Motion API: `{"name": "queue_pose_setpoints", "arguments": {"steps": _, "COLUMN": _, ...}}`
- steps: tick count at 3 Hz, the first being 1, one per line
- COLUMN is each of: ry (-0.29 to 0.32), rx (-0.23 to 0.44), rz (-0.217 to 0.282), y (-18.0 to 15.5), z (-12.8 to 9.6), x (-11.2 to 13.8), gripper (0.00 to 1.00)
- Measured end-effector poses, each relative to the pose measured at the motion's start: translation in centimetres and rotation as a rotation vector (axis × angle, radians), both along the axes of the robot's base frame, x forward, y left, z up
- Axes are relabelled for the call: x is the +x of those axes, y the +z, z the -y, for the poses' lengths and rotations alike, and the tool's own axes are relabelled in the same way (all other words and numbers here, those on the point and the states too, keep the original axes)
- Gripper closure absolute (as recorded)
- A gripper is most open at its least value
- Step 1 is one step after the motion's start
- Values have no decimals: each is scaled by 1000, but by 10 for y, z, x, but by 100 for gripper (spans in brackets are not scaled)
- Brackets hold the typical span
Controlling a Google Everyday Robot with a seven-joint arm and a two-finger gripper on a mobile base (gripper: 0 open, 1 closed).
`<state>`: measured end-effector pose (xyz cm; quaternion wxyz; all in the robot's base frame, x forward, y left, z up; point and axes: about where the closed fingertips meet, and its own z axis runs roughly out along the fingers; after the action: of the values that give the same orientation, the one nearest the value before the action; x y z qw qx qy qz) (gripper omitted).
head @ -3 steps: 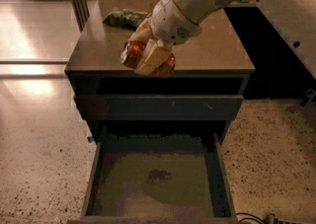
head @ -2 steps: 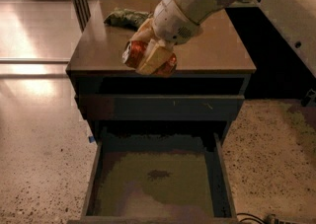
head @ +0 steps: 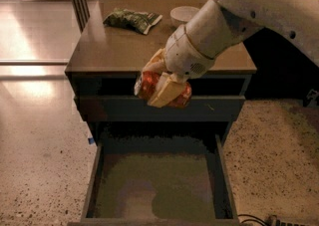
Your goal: Place coke can into middle drawer
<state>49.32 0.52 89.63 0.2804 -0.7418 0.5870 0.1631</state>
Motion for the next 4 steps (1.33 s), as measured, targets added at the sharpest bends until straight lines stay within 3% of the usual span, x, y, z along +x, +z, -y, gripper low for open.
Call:
{"name": "queue_pose_setpoints", "arguments": {"steps": 1, "ry": -71, "rx": -32, "rz": 7, "y": -52, "z": 32, "x": -25, "gripper": 100}}
{"name": "queue_pose_setpoints", "arguments": {"steps": 2, "ry": -139, "rx": -39, "rz": -52, "y": -138, "z": 64, "x": -45, "gripper": 100}}
{"name": "queue_pose_setpoints", "arguments": {"steps": 3, "ry": -140, "rx": -54, "rz": -94, "y": -170, "z": 67, "x": -61, "gripper": 100}}
{"name": "queue_pose_setpoints", "arguments": {"steps": 4, "ry": -140, "rx": -54, "rz": -94, "y": -170, "z": 67, "x": -61, "gripper": 100}}
